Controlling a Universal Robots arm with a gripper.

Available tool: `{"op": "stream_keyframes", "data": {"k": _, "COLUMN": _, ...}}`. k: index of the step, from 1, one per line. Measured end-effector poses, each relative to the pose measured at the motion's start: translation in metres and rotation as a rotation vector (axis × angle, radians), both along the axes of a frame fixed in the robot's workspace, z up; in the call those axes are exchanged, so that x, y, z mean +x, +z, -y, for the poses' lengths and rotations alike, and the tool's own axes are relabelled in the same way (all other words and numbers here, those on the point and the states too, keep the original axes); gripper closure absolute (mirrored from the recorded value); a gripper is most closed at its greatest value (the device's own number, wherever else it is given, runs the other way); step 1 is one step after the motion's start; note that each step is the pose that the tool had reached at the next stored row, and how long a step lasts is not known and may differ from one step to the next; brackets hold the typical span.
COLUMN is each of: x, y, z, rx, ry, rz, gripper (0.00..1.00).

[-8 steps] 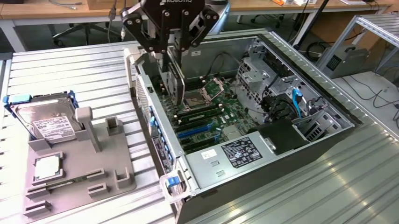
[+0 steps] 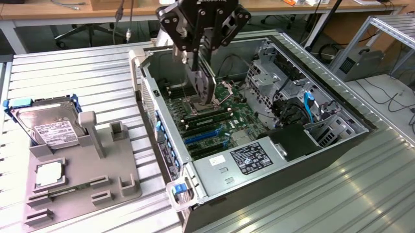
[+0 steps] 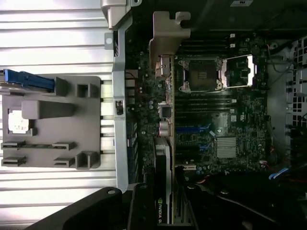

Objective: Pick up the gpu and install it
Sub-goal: 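Pick up the gpu and move the gpu toward the slot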

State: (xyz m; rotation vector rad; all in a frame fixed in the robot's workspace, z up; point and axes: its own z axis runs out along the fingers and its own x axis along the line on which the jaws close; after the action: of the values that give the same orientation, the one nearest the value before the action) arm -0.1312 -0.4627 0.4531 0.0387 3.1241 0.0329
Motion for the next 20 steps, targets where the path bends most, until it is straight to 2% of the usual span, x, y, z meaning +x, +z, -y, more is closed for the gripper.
{"op": "stream_keyframes", "data": {"k": 2, "x": 0.010, "y": 0.0000, "z": -0.0001, "rx": 0.0001, "ry": 0.002, "rz": 0.0000, "gripper": 0.73}}
{"op": "stream_keyframes", "data": {"k": 5, "x": 0.032, "y": 0.0000, "z": -0.0003, "rx": 0.0001, "ry": 0.008, "rz": 0.0000, "gripper": 0.73}}
{"op": "stream_keyframes", "data": {"k": 14, "x": 0.073, "y": 0.0000, "z": -0.0006, "rx": 0.0001, "ry": 0.017, "rz": 0.0000, "gripper": 0.73}}
{"op": "stream_keyframes", "data": {"k": 20, "x": 0.105, "y": 0.0000, "z": -0.0014, "rx": 0.0001, "ry": 0.025, "rz": 0.0000, "gripper": 0.73}}
